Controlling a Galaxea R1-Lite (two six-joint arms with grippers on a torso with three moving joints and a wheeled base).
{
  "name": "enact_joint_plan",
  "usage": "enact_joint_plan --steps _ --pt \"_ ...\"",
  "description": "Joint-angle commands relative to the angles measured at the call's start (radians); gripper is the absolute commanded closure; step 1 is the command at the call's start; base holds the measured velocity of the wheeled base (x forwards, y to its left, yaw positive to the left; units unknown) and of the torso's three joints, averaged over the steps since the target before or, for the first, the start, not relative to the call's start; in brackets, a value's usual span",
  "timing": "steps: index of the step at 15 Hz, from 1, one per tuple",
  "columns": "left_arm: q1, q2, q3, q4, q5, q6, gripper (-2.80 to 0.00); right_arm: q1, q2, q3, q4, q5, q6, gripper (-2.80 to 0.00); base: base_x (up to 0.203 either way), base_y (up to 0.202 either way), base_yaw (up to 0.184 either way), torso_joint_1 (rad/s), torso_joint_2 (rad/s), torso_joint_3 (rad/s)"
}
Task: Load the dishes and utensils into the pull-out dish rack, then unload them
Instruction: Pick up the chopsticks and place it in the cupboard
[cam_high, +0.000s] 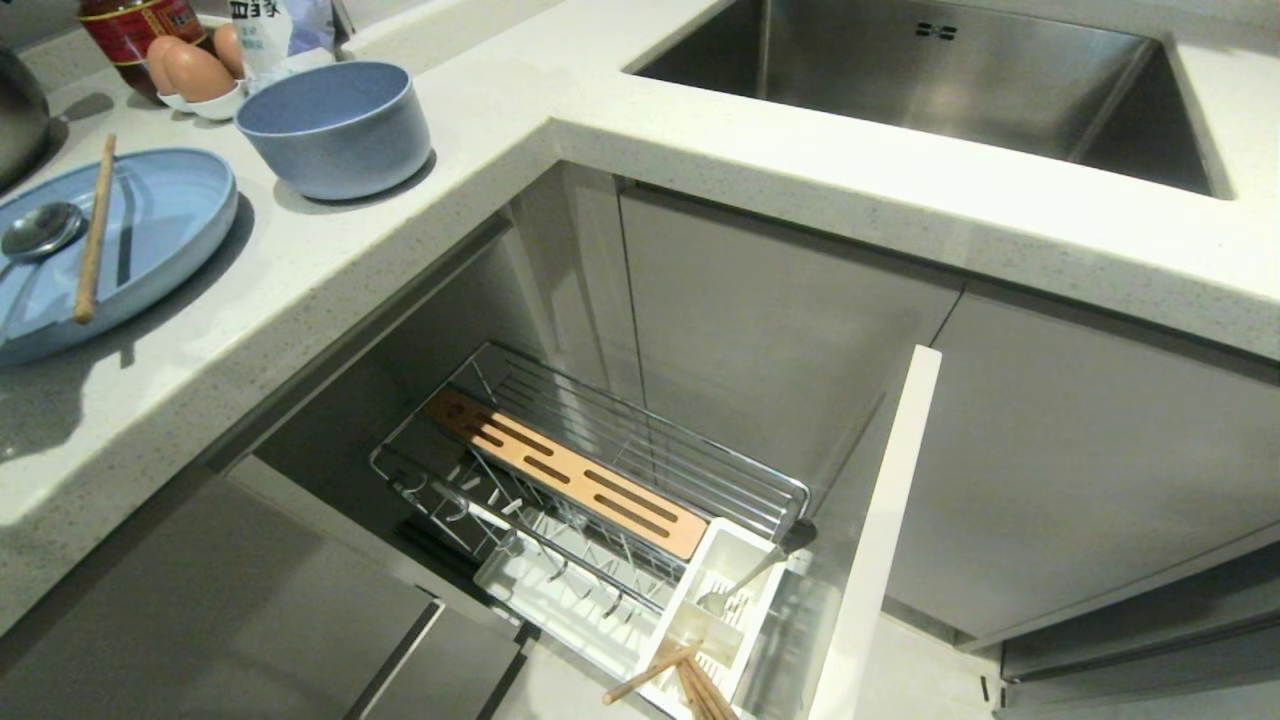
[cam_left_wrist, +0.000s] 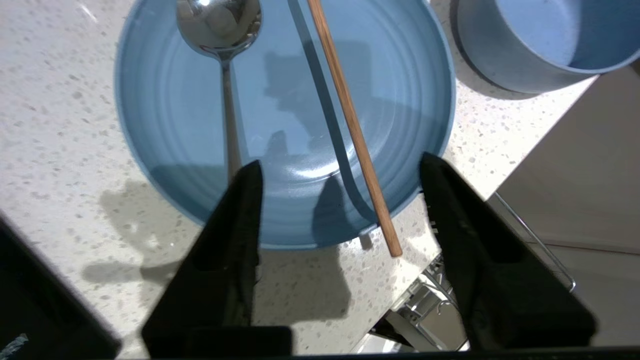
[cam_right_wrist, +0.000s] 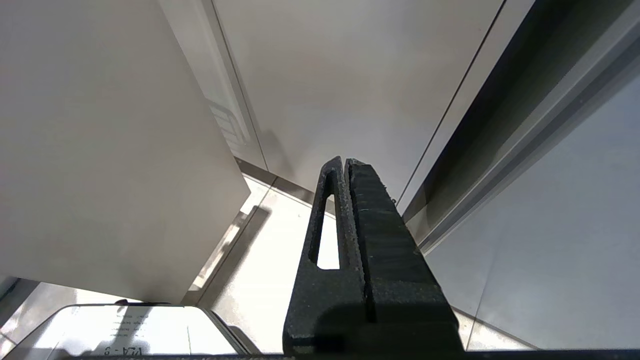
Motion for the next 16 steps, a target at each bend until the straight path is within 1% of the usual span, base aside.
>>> enact_joint_plan --steps 1,4,6,16 --pt "0.001 0.041 -0.003 0.007 0.003 -0.012 -2.80 0.000 0.000 0.000 0.000 0.000 0.000 0.00 0.000 0.000 0.000 0.000 0.00 0.000" --pt "0.006 0.082 -0.003 0.007 0.003 -0.026 -2.80 0.000 0.000 0.000 0.000 0.000 0.000 0.00 0.000 0.000 0.000 0.000 0.00 0.000" --pt "0.027 0.117 -0.003 0.006 0.004 -0.044 -2.80 0.000 0.000 0.000 0.000 -0.001 0.000 0.00 0.000 0.000 0.000 0.000 0.00 0.000" --pt "0.055 0.177 -0.003 0.003 -0.003 -0.046 -2.80 0.000 0.000 0.000 0.000 0.000 0.000 0.00 0.000 0.000 0.000 0.000 0.00 0.000"
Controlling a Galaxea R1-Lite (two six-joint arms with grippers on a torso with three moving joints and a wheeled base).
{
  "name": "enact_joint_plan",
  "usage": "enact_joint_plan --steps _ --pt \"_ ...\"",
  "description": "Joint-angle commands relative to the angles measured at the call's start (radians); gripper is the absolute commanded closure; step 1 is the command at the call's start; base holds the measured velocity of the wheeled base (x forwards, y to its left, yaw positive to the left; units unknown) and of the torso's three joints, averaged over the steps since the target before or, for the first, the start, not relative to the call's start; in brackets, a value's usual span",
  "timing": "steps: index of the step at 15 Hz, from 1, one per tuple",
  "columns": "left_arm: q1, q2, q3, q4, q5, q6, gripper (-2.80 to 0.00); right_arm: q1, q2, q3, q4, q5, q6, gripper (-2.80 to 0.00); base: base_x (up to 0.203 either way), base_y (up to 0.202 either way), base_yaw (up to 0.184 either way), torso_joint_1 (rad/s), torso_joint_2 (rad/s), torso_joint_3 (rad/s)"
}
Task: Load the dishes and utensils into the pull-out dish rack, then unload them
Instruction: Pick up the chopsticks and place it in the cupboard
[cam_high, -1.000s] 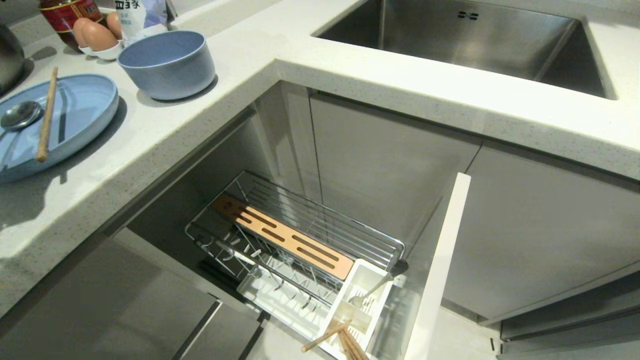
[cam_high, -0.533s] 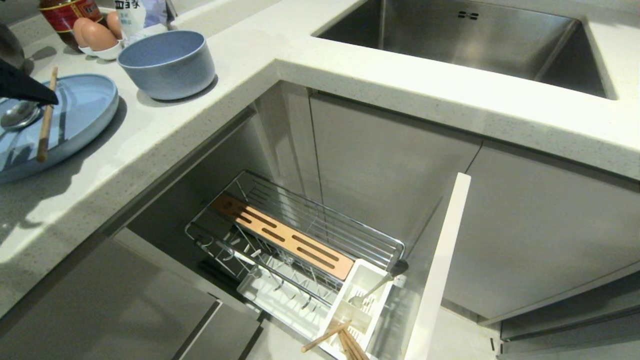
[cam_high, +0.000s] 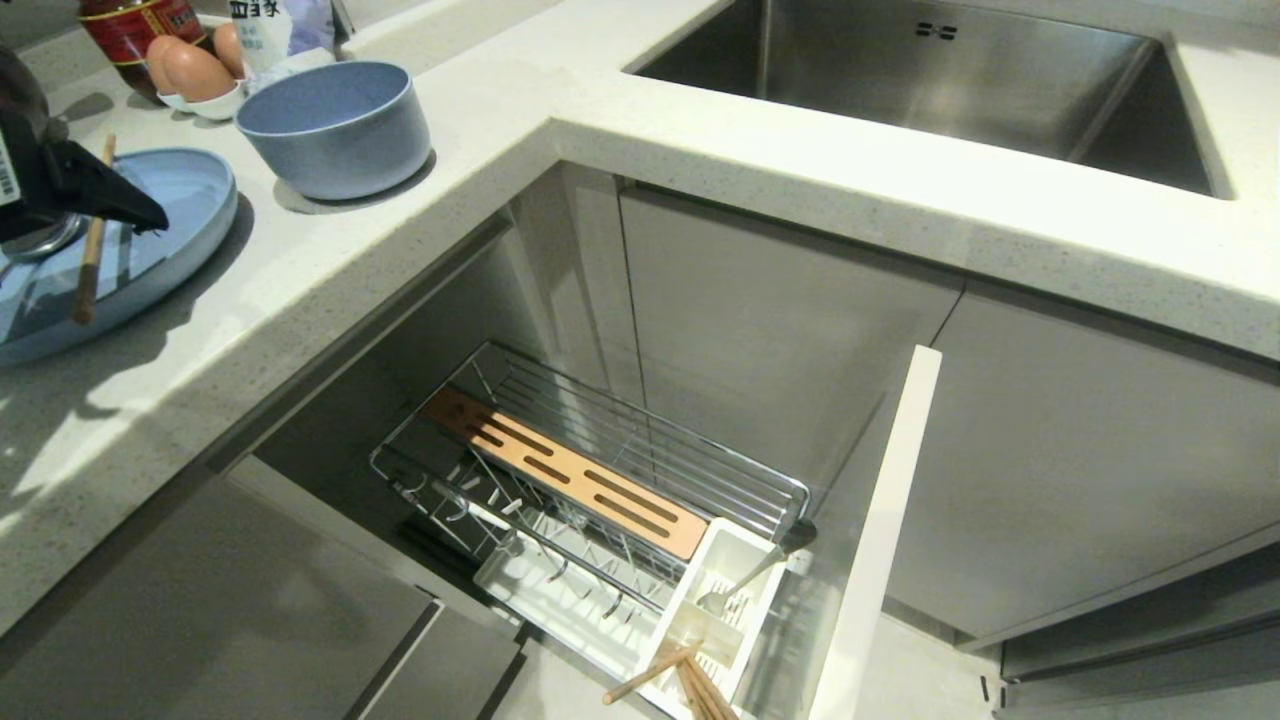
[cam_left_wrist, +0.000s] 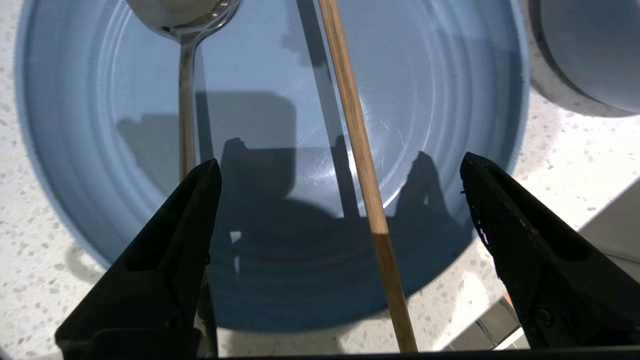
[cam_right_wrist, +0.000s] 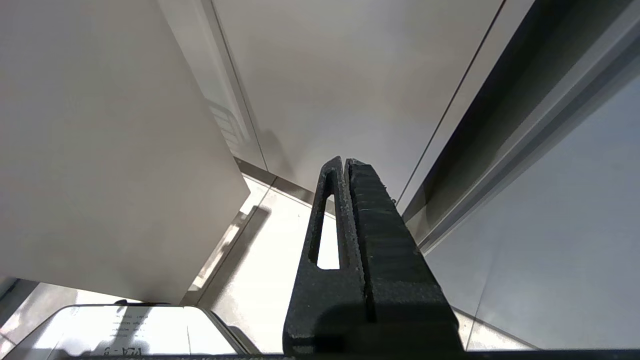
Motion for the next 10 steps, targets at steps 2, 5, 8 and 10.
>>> enact_joint_plan --steps 2,5,8,10 --pt "0.004 0.019 0.000 0.004 0.003 -0.004 -2.80 0.000 0.000 0.000 0.000 0.001 0.000 0.00 0.000 0.000 0.000 0.000 0.00 0.000" --pt "0.016 0.029 0.000 0.001 0.001 -0.002 -2.80 0.000 0.000 0.000 0.000 -0.001 0.000 0.00 0.000 0.000 0.000 0.000 0.00 0.000" --pt "0.016 0.035 0.000 -0.004 0.001 -0.002 -2.80 0.000 0.000 0.000 0.000 0.001 0.000 0.00 0.000 0.000 0.000 0.000 0.00 0.000" --pt "0.016 0.041 0.000 -0.004 -0.007 -0.002 -2.80 0.000 0.000 0.000 0.000 0.001 0.000 0.00 0.000 0.000 0.000 0.000 0.00 0.000"
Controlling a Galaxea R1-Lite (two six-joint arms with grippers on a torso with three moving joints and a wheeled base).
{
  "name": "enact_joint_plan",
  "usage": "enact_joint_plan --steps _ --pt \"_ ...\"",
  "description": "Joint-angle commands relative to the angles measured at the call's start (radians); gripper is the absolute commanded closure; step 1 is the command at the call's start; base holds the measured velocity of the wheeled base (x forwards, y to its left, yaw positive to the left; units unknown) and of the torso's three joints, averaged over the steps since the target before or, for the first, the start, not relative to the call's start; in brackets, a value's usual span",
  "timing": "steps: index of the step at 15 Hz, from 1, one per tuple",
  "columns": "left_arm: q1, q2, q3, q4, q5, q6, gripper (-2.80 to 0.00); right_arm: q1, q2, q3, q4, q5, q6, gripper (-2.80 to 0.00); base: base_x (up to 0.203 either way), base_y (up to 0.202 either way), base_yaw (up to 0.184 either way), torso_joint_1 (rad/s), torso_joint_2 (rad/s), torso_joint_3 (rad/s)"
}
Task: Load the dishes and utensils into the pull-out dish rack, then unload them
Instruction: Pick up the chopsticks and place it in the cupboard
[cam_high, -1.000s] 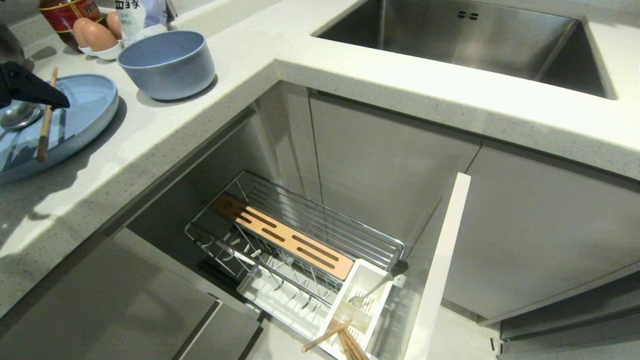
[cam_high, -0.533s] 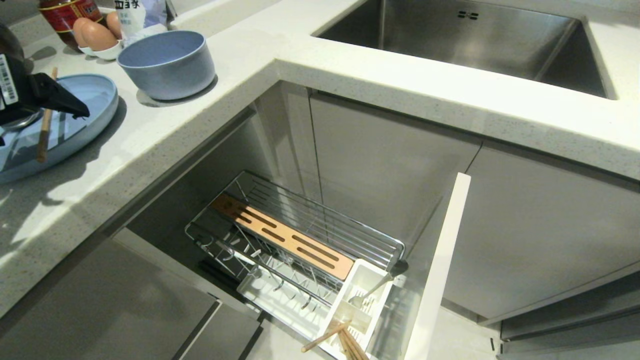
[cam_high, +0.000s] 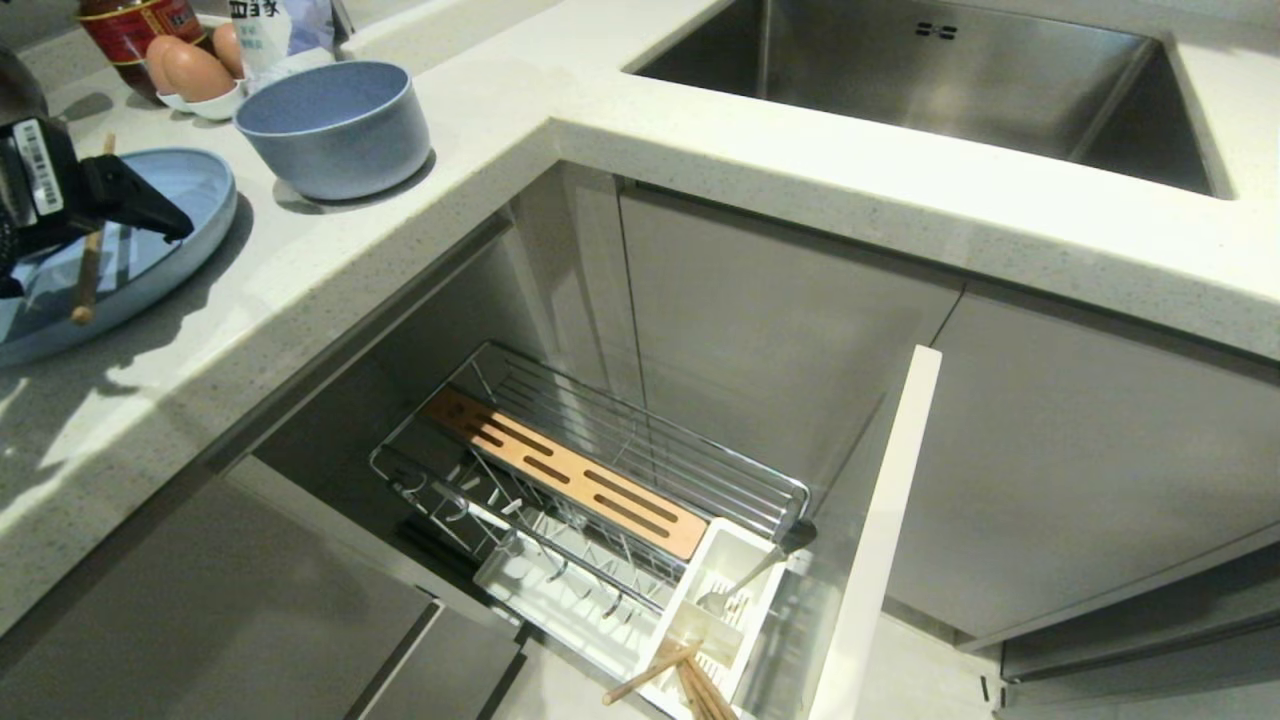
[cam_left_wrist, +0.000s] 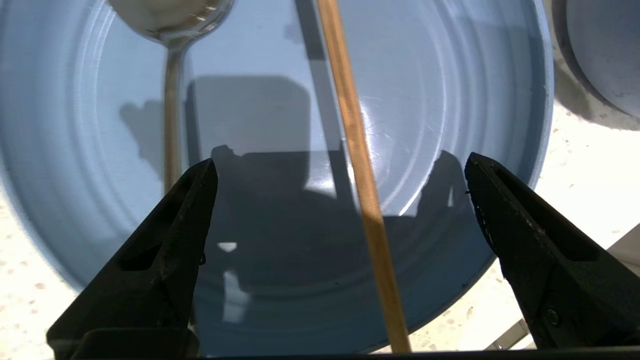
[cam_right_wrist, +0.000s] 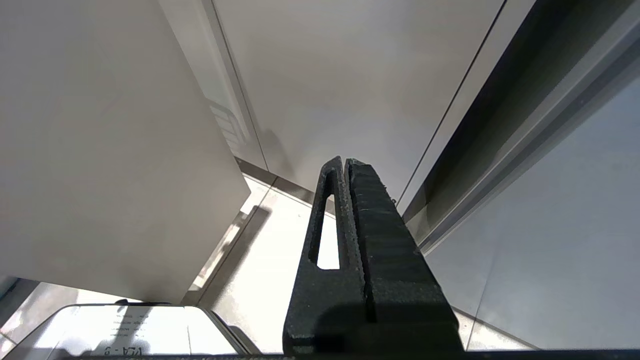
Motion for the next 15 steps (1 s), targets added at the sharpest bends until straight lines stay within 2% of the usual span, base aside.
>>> enact_joint_plan --steps 1,3,4,15 --pt "0.000 0.008 0.000 0.006 -0.008 -0.003 -2.80 0.000 0.000 0.000 0.000 0.000 0.000 0.00 0.000 0.000 0.000 0.000 0.00 0.000" --pt "0.000 0.010 0.001 0.006 -0.012 -0.003 -2.80 0.000 0.000 0.000 0.000 0.000 0.000 0.00 0.000 0.000 0.000 0.000 0.00 0.000" --pt "0.000 0.010 0.001 0.006 -0.012 -0.003 0.00 0.000 0.000 0.000 0.000 0.000 0.000 0.00 0.000 0.000 0.000 0.000 0.00 0.000" --pt "0.003 0.005 0.001 0.006 -0.010 -0.003 0.00 0.000 0.000 0.000 0.000 0.000 0.000 0.00 0.000 0.000 0.000 0.000 0.00 0.000"
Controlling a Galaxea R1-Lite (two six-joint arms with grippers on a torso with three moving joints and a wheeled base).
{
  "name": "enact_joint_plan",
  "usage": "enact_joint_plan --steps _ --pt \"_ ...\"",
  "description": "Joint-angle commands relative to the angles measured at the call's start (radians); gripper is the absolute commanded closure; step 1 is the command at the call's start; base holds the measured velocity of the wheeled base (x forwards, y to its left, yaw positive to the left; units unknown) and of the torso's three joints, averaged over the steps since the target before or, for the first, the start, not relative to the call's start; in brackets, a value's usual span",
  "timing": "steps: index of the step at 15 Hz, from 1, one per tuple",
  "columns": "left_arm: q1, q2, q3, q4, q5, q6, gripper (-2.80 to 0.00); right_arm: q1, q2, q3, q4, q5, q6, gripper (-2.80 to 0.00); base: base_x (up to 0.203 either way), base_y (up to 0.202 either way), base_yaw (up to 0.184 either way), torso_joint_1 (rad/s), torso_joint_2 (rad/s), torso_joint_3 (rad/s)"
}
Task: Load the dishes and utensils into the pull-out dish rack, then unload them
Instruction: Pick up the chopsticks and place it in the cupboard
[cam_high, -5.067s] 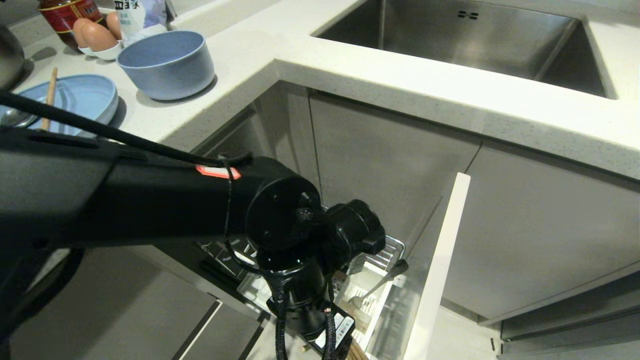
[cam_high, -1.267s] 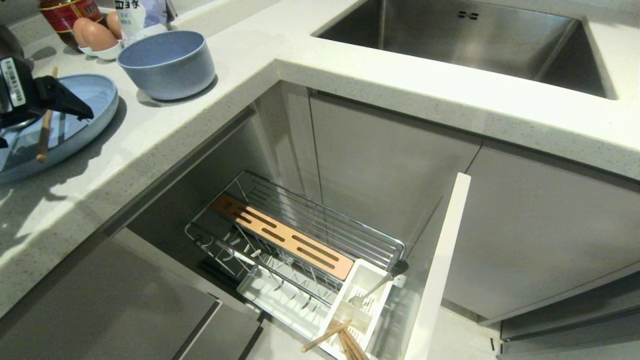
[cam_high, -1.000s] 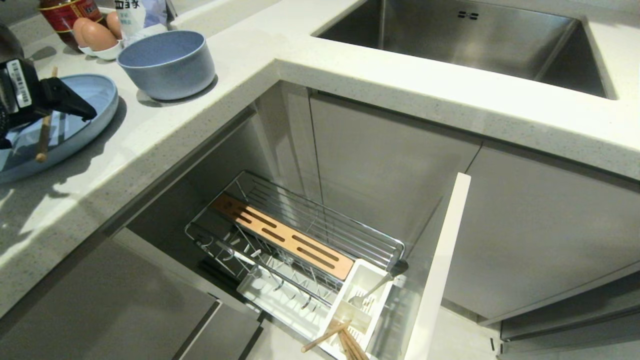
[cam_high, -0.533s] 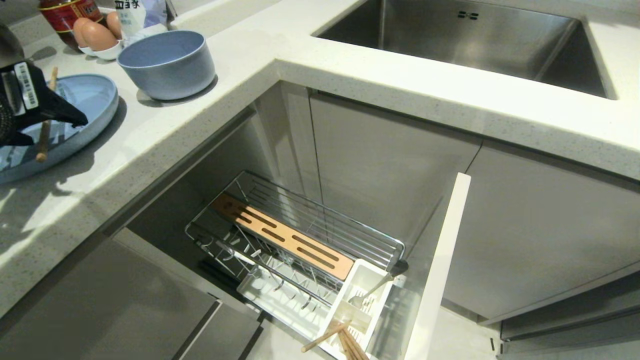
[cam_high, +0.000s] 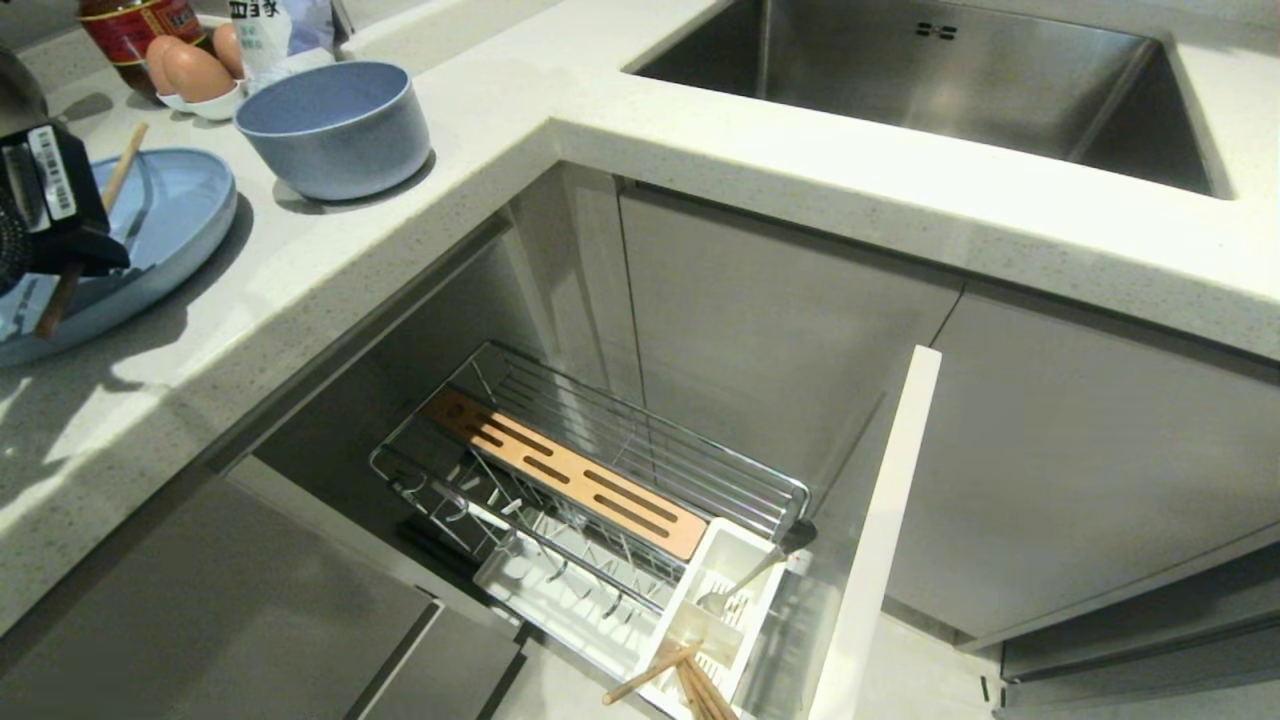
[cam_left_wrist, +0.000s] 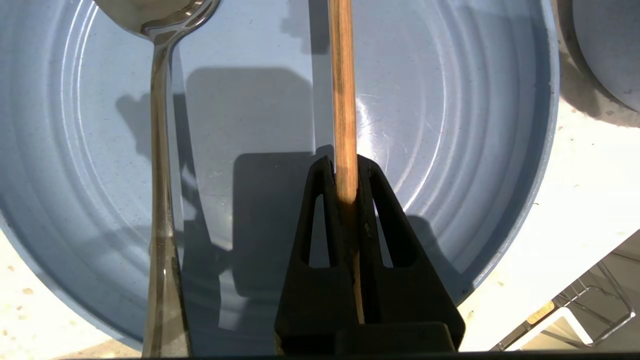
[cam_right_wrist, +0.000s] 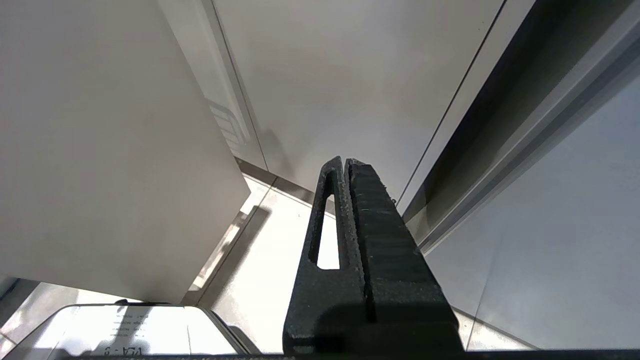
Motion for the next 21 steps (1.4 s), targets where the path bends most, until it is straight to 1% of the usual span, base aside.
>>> enact_joint_plan --steps 1,4,6,8,9,10,13,14,15,18,20,21 --pt "-0.001 -0.009 0.000 0.005 0.002 -0.003 0.00 0.000 0.000 0.000 0.000 0.000 0.000 0.00 0.000 0.000 0.000 0.000 0.00 0.000" --pt "-0.010 -0.056 -0.013 -0.004 -0.007 -0.006 0.00 0.000 0.000 0.000 0.000 0.001 0.000 0.00 0.000 0.000 0.000 0.000 0.00 0.000" --pt "-0.055 -0.122 -0.030 -0.061 -0.024 -0.064 0.00 0.000 0.000 0.000 0.000 0.000 0.000 0.00 0.000 0.000 0.000 0.000 0.00 0.000" --pt "-0.125 -0.180 -0.030 -0.120 -0.029 -0.114 0.00 0.000 0.000 0.000 0.000 0.000 0.000 0.00 0.000 0.000 0.000 0.000 0.00 0.000" --pt "-0.171 -0.196 -0.029 -0.128 -0.030 -0.134 0.00 0.000 0.000 0.000 0.000 0.001 0.000 0.00 0.000 0.000 0.000 0.000 0.00 0.000" --pt "-0.250 -0.210 -0.023 -0.131 -0.031 -0.151 0.00 0.000 0.000 0.000 0.000 0.001 0.000 0.00 0.000 0.000 0.000 0.000 0.00 0.000" --pt "-0.526 -0.237 0.042 -0.134 -0.032 -0.173 0.00 0.000 0.000 0.000 0.000 0.001 0.000 0.00 0.000 0.000 0.000 0.000 0.00 0.000" --pt "-0.601 -0.235 0.084 -0.134 -0.033 -0.174 0.00 0.000 0.000 0.000 0.000 0.001 0.000 0.00 0.000 0.000 0.000 0.000 0.00 0.000" --pt "-0.650 -0.219 0.121 -0.132 -0.033 -0.176 0.00 0.000 0.000 0.000 0.000 0.001 0.000 0.00 0.000 0.000 0.000 0.000 0.00 0.000" --pt "-0.767 -0.102 0.214 -0.105 -0.034 -0.183 0.00 0.000 0.000 0.000 0.000 0.001 0.000 0.00 0.000 0.000 0.000 0.000 0.00 0.000" --pt "-0.864 -0.022 0.259 -0.038 -0.034 -0.192 0.00 0.000 0.000 0.000 0.000 0.000 0.000 0.00 0.000 0.000 0.000 0.000 0.00 0.000" --pt "-0.898 0.013 0.272 0.001 -0.035 -0.203 0.00 0.000 0.000 0.000 0.000 0.001 0.000 0.00 0.000 0.000 0.000 0.000 0.00 0.000"
